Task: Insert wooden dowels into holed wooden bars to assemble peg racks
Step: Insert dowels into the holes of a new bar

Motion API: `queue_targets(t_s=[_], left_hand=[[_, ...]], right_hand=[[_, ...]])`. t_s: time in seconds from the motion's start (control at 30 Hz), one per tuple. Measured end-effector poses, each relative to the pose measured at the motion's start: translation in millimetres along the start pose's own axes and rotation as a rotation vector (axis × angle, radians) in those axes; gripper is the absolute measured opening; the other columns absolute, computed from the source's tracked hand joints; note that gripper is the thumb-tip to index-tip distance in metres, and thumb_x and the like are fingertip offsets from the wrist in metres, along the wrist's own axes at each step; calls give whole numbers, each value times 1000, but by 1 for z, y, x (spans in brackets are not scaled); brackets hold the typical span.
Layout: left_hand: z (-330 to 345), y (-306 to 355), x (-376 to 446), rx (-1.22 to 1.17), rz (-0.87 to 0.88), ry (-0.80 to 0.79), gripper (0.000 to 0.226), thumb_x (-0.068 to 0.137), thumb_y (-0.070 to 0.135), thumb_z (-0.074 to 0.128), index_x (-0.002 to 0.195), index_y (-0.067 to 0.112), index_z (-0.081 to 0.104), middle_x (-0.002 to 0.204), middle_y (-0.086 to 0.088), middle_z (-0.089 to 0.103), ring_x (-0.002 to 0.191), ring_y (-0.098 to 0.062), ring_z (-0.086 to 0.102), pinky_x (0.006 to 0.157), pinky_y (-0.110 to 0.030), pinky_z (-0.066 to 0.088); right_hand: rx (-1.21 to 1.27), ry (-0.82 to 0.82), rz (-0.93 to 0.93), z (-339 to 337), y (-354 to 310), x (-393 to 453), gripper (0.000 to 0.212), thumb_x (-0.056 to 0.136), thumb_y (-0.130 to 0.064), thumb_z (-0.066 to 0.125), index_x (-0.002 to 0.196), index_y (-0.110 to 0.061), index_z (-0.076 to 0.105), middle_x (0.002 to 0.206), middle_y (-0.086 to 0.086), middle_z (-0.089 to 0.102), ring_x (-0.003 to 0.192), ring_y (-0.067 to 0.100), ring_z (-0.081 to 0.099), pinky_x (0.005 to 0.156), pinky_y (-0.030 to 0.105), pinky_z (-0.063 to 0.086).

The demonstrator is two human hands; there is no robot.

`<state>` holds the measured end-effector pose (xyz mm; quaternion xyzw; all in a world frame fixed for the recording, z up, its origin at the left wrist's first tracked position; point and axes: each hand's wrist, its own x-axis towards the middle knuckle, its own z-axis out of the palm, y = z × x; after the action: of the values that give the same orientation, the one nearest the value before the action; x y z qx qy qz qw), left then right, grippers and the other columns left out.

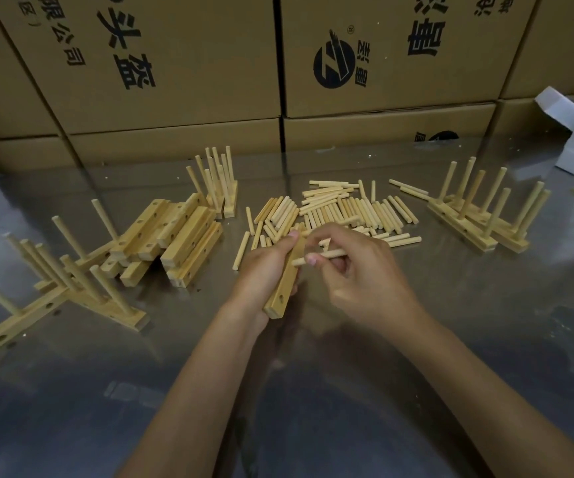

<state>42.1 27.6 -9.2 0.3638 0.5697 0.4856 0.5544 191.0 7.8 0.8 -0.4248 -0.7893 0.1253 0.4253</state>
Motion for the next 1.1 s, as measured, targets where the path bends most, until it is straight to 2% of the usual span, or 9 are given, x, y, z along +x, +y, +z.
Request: queue_targets(t_s=[0.1,0.23,0.3,0.37,0.5,0.67,0.83,1.03,1.1], left_hand=[[2,0,-2,-66,-45,-15,27,96,40,63,98,16,75,73,-3,66,61,-14,59,59,-27,48],[-5,6,-2,-249,-94,-89,35,103,35,50,113,6,67,61,-1,54,47,-8,48,38,-17,39],[-17,10,0,-321,-90,-50,39,105,35,47,112,1,65,58,1,52,43,-6,46,35,-16,37],[-31,14,3,-395,-79,-1,40,105,34,46,113,-1,64,58,1,51,43,-6,44,35,-16,35],[-53,17,8,-499,-51,68,40,105,31,45,120,-2,62,60,1,50,44,-7,41,35,-17,31],[-62,15,10,-539,-64,79,35,103,27,46,115,0,64,63,-1,53,45,-8,42,35,-18,31],[-62,12,14,-503,-85,76,37,103,28,45,109,-2,66,64,-2,51,46,-9,41,36,-19,32],[-56,8,15,-457,-103,47,39,102,29,48,115,-2,66,62,-1,51,44,-9,43,35,-19,34],[-51,7,14,-443,-98,34,39,102,29,48,116,-2,67,62,-1,51,44,-9,42,35,-20,33]], right_hand=[[173,56,55,-1,-4,1,28,88,-25,71,104,-30,48,72,-20,61,61,4,58,51,14,41],[428,205,175,-2,0,4,34,82,-20,70,105,-32,47,81,-5,70,62,13,63,57,22,49],[342,216,207,5,8,2,25,82,-10,64,99,-26,55,79,-5,67,65,11,60,59,25,48],[170,106,236,20,15,-2,19,85,-6,61,92,-23,61,80,-11,63,70,6,58,60,22,48],[-92,-73,253,52,23,8,2,90,-24,62,90,-23,63,79,-15,58,80,4,56,63,26,45],[-272,-113,269,72,14,35,22,87,-47,63,85,-25,65,93,-6,59,90,14,53,69,28,39],[-239,-258,352,70,10,32,16,91,-38,63,83,-24,62,92,-4,61,89,17,58,70,31,43],[-369,-348,324,38,7,10,11,90,-29,61,81,-26,56,85,-7,56,72,8,52,54,27,34],[-168,-303,361,24,8,5,10,90,-25,64,83,-25,57,76,-6,62,65,7,55,53,28,39]])
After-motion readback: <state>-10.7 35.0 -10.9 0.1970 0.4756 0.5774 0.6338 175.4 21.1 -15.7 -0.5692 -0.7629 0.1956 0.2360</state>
